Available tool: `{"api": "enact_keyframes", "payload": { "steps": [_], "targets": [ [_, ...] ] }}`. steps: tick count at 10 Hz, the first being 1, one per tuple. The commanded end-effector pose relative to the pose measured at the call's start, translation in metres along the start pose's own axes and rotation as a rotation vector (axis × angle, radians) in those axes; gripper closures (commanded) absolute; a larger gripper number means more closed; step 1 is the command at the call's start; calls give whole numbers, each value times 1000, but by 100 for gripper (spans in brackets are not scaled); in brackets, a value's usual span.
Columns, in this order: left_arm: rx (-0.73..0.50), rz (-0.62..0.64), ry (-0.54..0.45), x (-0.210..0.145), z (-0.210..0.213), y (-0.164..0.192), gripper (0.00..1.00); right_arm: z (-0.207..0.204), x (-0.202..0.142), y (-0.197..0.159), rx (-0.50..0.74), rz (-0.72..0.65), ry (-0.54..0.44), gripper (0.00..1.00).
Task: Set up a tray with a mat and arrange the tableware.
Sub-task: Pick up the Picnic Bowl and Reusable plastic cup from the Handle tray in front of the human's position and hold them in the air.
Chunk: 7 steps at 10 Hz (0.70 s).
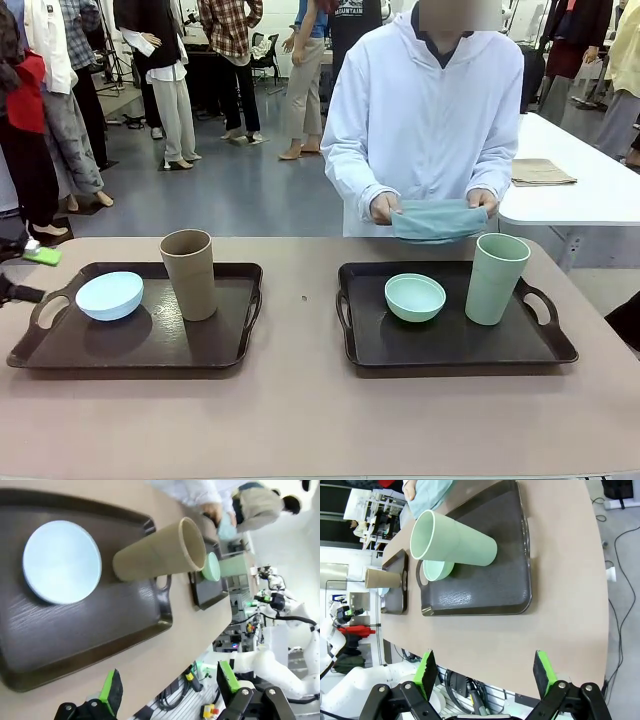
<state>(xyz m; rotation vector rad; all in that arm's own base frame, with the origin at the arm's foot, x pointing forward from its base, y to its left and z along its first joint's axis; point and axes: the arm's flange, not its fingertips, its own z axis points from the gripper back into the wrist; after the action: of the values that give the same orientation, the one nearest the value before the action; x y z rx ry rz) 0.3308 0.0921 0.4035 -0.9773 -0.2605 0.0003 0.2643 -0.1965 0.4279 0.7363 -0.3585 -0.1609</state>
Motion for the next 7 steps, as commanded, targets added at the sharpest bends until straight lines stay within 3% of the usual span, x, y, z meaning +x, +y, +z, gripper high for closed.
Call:
{"api": "enact_keyframes", "payload": {
  "steps": [1, 2, 7],
  "targets": [
    [-16, -40, 15, 0, 25, 26, 0, -1, 2, -1, 24, -5, -9, 0],
    [0, 0, 0, 0, 0, 0, 0, -1, 2, -1, 24, -5, -9, 0],
    [0, 0, 0, 0, 0, 0, 0, -1, 2, -1, 24, -5, -9, 0]
  ]
}}
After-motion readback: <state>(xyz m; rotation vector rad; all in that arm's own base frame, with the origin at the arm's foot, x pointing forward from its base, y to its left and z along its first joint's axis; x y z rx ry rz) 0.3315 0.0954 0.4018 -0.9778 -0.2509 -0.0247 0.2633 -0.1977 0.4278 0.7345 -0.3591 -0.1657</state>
